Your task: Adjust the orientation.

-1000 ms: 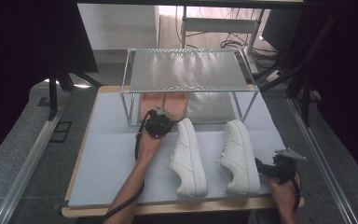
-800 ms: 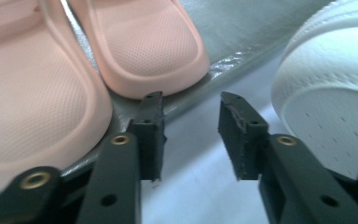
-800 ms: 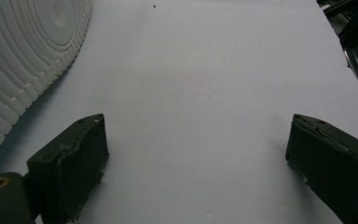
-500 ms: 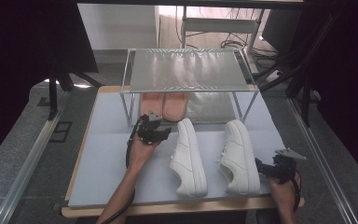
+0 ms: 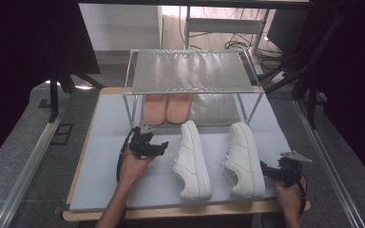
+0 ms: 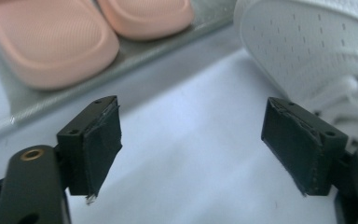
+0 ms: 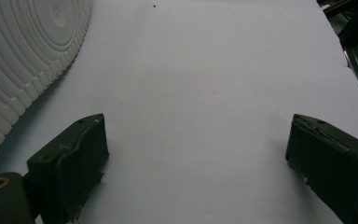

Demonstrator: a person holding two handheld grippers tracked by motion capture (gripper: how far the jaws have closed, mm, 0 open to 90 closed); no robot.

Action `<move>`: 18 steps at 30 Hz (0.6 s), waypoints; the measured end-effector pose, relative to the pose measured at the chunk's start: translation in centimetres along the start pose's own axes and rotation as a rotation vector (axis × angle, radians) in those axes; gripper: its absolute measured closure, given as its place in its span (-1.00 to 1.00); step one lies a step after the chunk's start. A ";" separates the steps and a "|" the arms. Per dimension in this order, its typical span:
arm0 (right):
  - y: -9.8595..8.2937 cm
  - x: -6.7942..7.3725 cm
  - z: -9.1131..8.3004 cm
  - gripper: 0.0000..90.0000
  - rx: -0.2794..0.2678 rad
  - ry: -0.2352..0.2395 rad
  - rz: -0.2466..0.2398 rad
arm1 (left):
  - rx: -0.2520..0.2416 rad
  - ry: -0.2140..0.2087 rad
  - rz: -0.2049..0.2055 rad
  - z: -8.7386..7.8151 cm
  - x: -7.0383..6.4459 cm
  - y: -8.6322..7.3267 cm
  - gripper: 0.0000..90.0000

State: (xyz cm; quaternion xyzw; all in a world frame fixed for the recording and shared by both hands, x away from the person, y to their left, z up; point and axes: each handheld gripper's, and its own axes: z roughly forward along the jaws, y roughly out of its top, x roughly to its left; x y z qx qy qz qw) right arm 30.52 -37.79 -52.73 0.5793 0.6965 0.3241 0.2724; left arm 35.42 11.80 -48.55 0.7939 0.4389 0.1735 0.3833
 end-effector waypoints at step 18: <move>0.1 0.0 0.0 -0.87 0.010 0.001 -0.003 | 0.050 0.018 -0.047 -2.7 0.3 -5.4 -0.71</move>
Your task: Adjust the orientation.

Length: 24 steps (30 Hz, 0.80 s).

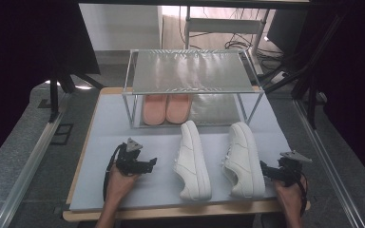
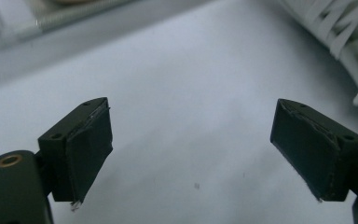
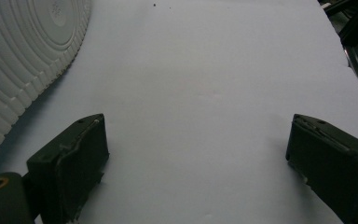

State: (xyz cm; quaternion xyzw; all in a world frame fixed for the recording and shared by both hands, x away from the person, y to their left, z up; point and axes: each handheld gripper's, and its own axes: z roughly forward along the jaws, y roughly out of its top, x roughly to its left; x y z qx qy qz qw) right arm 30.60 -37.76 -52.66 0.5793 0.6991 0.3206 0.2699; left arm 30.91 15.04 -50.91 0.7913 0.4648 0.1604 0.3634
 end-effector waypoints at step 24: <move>0.4 -0.3 -0.8 -0.03 0.001 0.056 -0.017 | 0.040 0.071 0.001 0.3 0.0 -1.7 -0.64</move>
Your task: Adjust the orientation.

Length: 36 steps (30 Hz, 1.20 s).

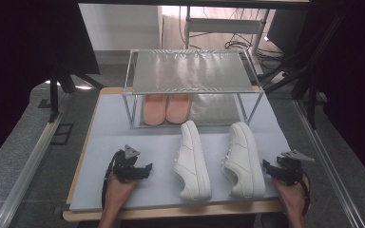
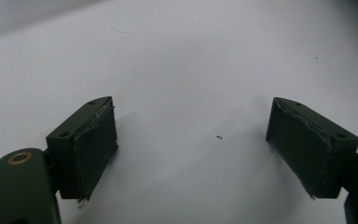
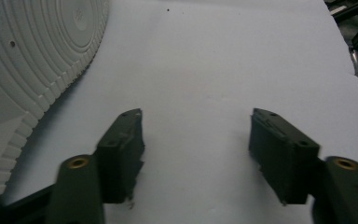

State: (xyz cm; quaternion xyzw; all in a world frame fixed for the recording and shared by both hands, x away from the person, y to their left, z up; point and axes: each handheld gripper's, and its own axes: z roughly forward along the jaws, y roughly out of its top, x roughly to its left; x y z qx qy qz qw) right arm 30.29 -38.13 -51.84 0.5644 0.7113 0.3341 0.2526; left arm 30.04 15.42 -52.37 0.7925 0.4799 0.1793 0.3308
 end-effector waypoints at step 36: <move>6.3 5.2 -6.5 1.00 -0.062 0.285 -0.197 | 0.002 0.003 0.004 0.0 0.0 0.0 -0.64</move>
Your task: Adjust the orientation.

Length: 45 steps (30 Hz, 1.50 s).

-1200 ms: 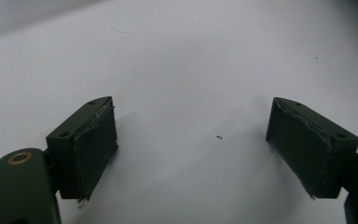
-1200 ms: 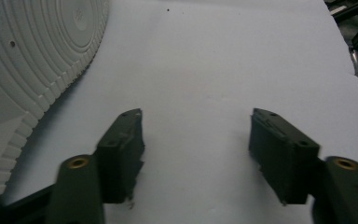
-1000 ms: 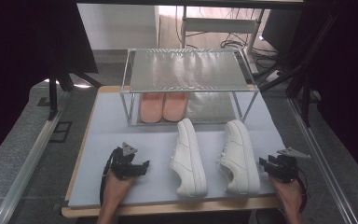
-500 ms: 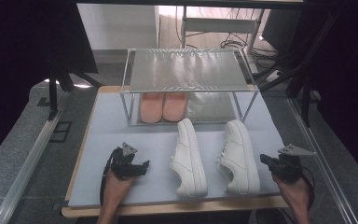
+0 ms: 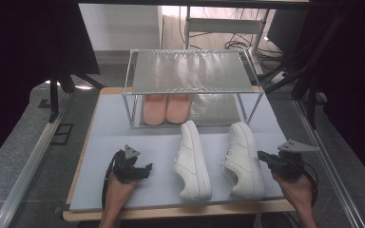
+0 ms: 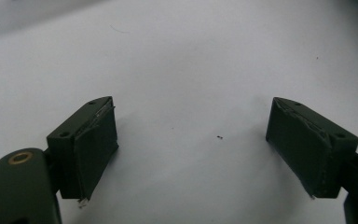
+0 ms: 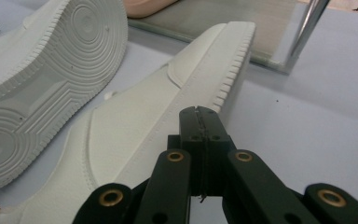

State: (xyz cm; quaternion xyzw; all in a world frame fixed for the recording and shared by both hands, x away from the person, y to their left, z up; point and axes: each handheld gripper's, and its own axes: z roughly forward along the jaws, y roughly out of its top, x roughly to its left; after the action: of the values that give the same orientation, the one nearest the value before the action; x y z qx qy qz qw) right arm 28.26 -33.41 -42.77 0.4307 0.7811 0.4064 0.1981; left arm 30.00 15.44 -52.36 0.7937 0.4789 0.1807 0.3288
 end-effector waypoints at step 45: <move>-2.5 -3.2 -0.6 1.00 0.066 -0.178 0.024 | 0.000 0.001 0.000 0.0 0.0 0.0 -0.63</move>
State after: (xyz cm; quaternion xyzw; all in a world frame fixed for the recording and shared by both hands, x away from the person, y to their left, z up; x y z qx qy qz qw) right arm 28.34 -37.12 -44.60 0.4807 0.7682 0.3429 0.2474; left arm 29.99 15.45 -52.36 0.7935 0.4790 0.1813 0.3286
